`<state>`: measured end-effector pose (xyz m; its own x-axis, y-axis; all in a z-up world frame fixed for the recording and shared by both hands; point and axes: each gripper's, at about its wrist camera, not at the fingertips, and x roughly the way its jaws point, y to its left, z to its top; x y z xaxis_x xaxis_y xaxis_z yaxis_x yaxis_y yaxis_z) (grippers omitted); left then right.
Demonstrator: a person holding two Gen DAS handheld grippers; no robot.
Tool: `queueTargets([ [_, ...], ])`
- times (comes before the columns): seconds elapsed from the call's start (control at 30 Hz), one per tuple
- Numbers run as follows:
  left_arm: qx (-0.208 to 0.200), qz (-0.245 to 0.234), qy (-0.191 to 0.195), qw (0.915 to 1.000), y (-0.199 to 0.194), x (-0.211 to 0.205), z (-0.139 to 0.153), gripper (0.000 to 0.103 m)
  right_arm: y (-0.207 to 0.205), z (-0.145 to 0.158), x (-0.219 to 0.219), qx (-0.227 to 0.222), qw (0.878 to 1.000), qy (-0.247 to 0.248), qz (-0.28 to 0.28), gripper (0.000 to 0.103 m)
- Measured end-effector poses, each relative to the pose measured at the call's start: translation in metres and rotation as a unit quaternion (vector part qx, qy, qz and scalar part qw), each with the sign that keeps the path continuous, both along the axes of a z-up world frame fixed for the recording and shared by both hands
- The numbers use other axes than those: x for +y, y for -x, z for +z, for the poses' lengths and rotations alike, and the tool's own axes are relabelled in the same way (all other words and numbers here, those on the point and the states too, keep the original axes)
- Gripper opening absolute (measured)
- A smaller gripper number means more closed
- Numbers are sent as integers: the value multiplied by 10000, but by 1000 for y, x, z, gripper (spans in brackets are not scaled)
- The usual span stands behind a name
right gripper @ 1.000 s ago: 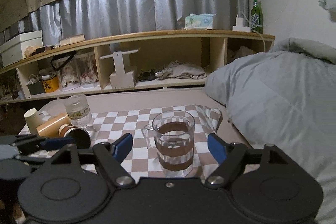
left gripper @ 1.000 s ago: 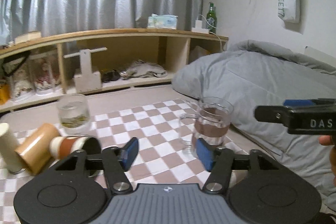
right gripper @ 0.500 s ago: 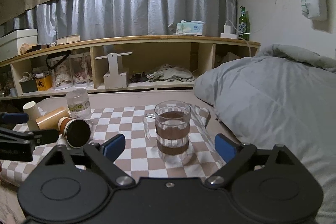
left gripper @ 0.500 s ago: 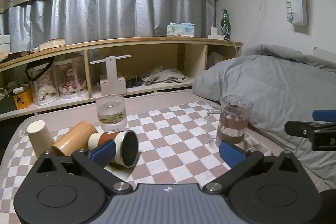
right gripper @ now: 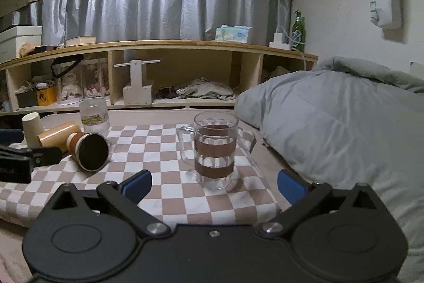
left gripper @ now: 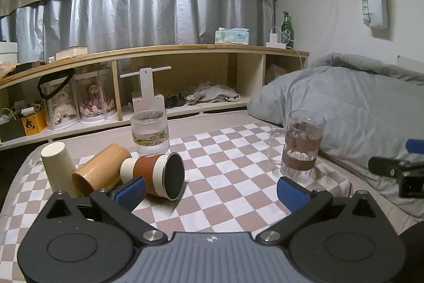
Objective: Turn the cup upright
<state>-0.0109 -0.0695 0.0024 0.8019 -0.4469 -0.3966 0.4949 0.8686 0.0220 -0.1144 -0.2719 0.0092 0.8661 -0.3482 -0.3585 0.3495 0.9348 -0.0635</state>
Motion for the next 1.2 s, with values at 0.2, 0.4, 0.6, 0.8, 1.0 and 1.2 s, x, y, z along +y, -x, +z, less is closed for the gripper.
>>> queueTargets([
  [0.2,36,79,32,10000,-1,3,-3,103,1,-3,2,-35,10000,40,-10,102],
  [0.4,37,95,-14,9999,-1,2,-6,103,1,-6,3,-23,10000,76,-51,102],
  [0.6,15,121,-24,9999,0,2,-6,103,2,-6,3,-24,10000,63,-38,102],
  [0.8,15,127,-25,9999,1,2,-6,103,2,-6,4,-14,9999,98,-30,102],
  [1.0,16,125,-34,9999,1,2,-7,103,2,-6,4,-12,9999,106,-19,102],
  [1.2,13,129,-28,9999,1,3,-7,103,2,-6,4,-13,9999,102,-29,102],
])
